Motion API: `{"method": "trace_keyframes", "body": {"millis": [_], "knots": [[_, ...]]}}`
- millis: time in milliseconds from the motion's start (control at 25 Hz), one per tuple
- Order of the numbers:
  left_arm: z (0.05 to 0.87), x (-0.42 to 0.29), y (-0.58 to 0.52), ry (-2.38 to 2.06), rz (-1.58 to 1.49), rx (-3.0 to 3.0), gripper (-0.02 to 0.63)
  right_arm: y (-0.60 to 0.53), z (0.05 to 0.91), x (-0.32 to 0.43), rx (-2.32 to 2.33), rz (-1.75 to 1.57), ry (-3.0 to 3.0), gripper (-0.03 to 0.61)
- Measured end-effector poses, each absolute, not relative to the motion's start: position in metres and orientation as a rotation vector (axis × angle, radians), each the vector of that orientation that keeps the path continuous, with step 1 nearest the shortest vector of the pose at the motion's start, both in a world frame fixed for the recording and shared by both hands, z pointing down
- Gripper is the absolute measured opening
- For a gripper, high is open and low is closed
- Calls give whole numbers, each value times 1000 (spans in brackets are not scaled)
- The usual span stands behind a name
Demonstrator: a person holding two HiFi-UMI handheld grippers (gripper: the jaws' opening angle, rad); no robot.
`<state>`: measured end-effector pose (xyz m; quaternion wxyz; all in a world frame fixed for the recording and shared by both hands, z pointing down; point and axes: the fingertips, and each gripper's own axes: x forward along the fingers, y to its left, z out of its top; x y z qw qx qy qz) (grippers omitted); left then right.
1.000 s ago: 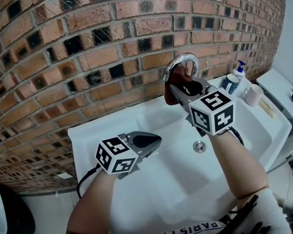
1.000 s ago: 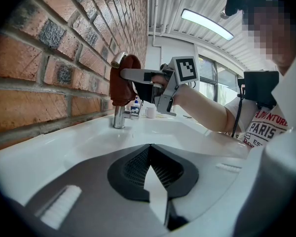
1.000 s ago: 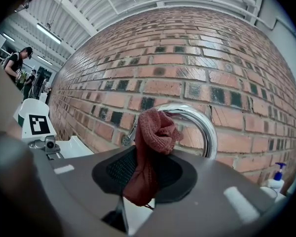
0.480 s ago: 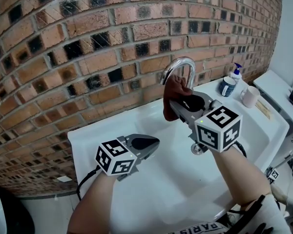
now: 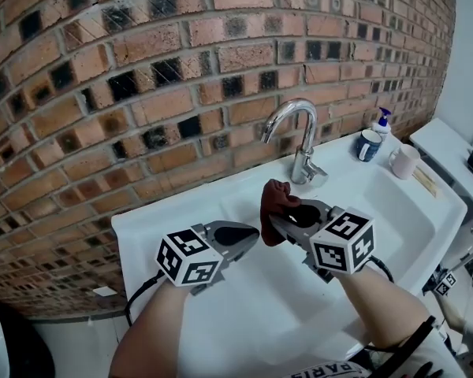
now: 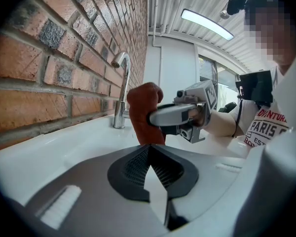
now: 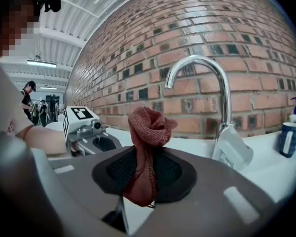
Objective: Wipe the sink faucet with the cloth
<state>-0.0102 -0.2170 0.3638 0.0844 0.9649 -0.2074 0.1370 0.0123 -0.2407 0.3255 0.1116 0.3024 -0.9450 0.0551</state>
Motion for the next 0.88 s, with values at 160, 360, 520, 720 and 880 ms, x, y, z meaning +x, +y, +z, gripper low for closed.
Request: {"method": "trace_keyframes", "body": {"millis": [160,360,520,720,880], "knots": [[363,-11,-218,-622,411,2881,6,-244,347,12,821,158,-2740,92],[363,-11,-217,-619,405,2882,6,-242,351,10,784,166,-2747,91],[362,-11,-218,-625,398,2884,6,-241,354,8,762,149,-2734,89],[362,-12,-217,-627,397,2883,6,-241,365,7,749,162,-2708,87],[362,-12,-218,-627,398,2882,6,-241,369,5,735,163,-2696,87]]}}
